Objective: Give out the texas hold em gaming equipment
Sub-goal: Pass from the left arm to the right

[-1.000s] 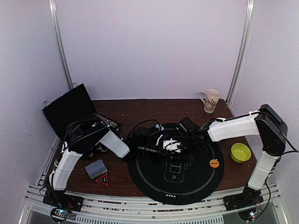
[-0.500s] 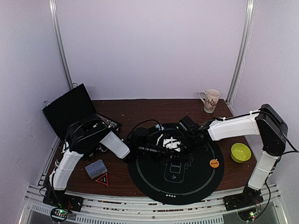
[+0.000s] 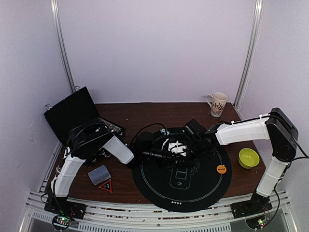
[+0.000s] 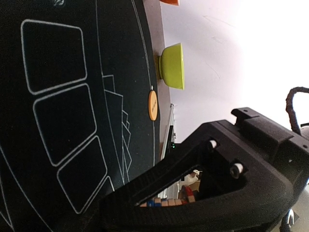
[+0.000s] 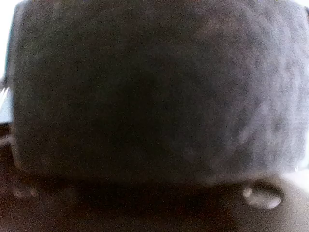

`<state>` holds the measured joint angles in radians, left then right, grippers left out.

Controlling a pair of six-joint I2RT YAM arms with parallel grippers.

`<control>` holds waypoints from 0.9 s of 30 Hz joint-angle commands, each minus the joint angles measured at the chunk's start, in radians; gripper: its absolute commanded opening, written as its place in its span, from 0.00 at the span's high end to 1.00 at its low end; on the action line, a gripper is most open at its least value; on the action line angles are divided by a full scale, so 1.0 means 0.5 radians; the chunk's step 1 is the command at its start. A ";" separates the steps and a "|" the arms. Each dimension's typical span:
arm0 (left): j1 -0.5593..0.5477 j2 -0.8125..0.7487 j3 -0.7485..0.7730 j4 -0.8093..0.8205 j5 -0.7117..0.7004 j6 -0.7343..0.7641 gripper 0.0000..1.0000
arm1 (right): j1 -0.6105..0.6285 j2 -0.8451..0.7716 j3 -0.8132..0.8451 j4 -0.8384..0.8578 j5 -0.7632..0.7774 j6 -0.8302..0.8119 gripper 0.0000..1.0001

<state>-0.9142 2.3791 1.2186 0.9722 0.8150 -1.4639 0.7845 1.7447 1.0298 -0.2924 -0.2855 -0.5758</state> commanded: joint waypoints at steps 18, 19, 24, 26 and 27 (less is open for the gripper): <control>0.051 0.013 -0.182 0.454 -0.087 -0.148 0.29 | -0.056 -0.007 -0.059 -0.176 0.142 0.001 1.00; 0.051 0.013 -0.182 0.442 -0.086 -0.145 0.29 | -0.056 -0.007 -0.061 -0.178 0.142 0.001 1.00; 0.056 -0.028 -0.222 0.283 -0.094 -0.045 0.25 | -0.072 -0.023 -0.050 -0.214 0.142 0.017 1.00; 0.063 -0.061 -0.234 0.174 -0.115 0.030 0.25 | -0.080 -0.034 -0.052 -0.223 0.140 0.028 1.00; 0.064 -0.073 -0.234 0.141 -0.122 0.054 0.24 | -0.084 -0.039 -0.053 -0.230 0.141 0.033 1.00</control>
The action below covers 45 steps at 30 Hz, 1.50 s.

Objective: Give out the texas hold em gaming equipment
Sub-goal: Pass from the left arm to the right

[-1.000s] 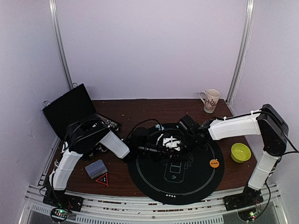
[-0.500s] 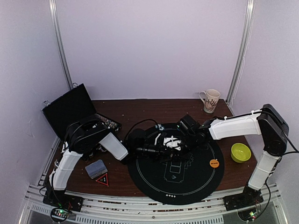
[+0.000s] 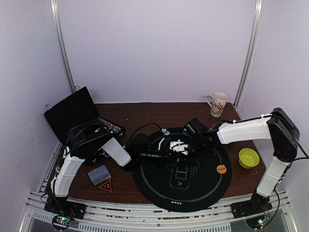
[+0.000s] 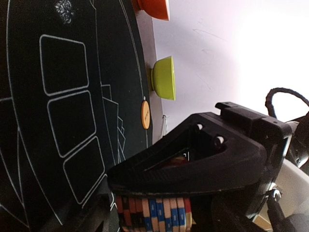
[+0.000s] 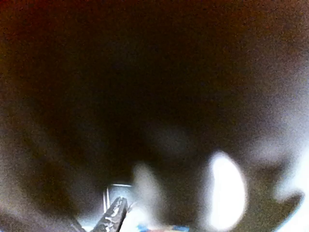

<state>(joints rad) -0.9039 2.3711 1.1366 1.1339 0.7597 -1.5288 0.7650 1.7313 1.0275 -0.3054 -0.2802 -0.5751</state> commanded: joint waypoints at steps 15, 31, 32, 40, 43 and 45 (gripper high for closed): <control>0.071 -0.118 -0.065 -0.141 0.026 0.220 0.21 | -0.110 -0.097 -0.138 -0.225 0.138 0.079 1.00; 0.096 -0.284 0.085 -0.719 0.043 0.714 0.22 | -0.209 -0.308 -0.274 -0.269 0.152 0.129 1.00; 0.094 -0.308 0.104 -0.791 0.034 0.776 0.22 | -0.212 -0.328 -0.287 -0.272 0.155 0.128 1.00; 0.101 -0.527 0.317 -1.558 -0.200 1.383 0.22 | -0.217 -0.497 -0.420 -0.317 0.141 0.133 1.00; 0.111 -0.583 0.361 -1.661 -0.210 1.484 0.22 | -0.217 -0.577 -0.486 -0.347 0.126 0.132 1.00; 0.116 -0.623 0.394 -1.755 -0.247 1.570 0.22 | -0.217 -0.623 -0.519 -0.391 0.132 0.129 1.00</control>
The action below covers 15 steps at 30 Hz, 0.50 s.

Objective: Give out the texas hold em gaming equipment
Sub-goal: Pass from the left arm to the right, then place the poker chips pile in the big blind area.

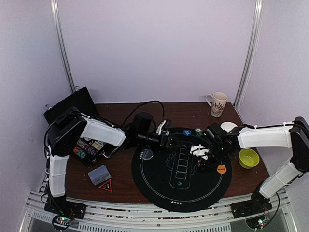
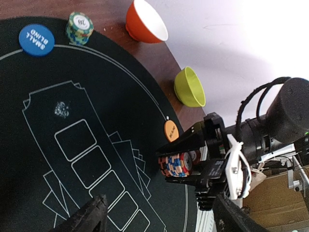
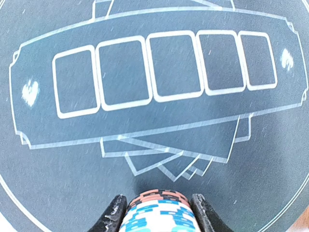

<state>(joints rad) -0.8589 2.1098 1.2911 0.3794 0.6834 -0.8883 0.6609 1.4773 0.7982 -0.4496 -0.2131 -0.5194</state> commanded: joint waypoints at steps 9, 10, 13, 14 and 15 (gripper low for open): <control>0.269 -0.435 -0.073 -0.408 -0.223 0.458 0.22 | -0.009 -0.387 -0.256 -0.290 -0.004 -0.028 1.00; 0.308 -0.483 -0.103 -0.432 -0.246 0.478 0.22 | -0.011 -0.431 -0.298 -0.299 -0.028 -0.044 1.00; 0.415 -0.614 -0.155 -0.536 -0.294 0.552 0.22 | -0.019 -0.541 -0.402 -0.296 -0.073 -0.097 1.00; 0.450 -0.641 -0.158 -0.577 -0.307 0.578 0.22 | -0.027 -0.542 -0.418 -0.287 -0.067 -0.094 1.00; 0.481 -0.666 -0.161 -0.613 -0.322 0.599 0.22 | -0.033 -0.521 -0.419 -0.289 -0.059 -0.098 1.00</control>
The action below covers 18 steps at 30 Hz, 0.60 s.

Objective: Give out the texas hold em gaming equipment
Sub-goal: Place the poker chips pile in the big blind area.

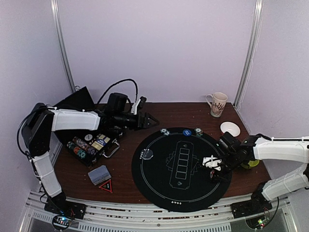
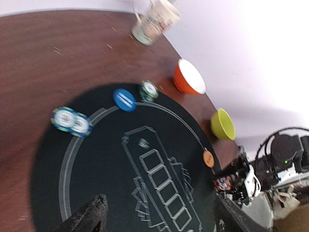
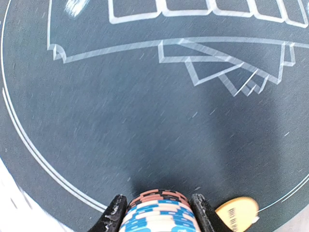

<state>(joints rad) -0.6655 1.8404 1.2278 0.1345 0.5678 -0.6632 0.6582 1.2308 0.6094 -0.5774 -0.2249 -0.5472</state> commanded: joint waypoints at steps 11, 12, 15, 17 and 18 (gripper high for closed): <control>0.320 -0.212 -0.009 -0.270 -0.170 0.244 0.22 | -0.037 0.034 -0.169 0.123 0.033 -0.094 1.00; 0.331 -0.207 0.006 -0.289 -0.167 0.252 0.22 | -0.036 0.050 -0.179 0.130 0.033 -0.099 1.00; 0.363 -0.196 0.048 -0.334 -0.173 0.279 0.22 | -0.035 0.112 -0.202 0.128 0.013 -0.140 1.00; 0.380 -0.201 0.057 -0.347 -0.185 0.283 0.22 | -0.034 0.144 -0.201 0.104 0.020 -0.166 0.98; 0.390 -0.209 0.059 -0.352 -0.190 0.288 0.21 | -0.033 0.160 -0.194 0.080 0.034 -0.176 0.96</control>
<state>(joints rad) -0.4900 1.7535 1.2205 -0.0311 0.4885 -0.5510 0.6418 1.2526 0.5499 -0.5465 -0.2226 -0.5983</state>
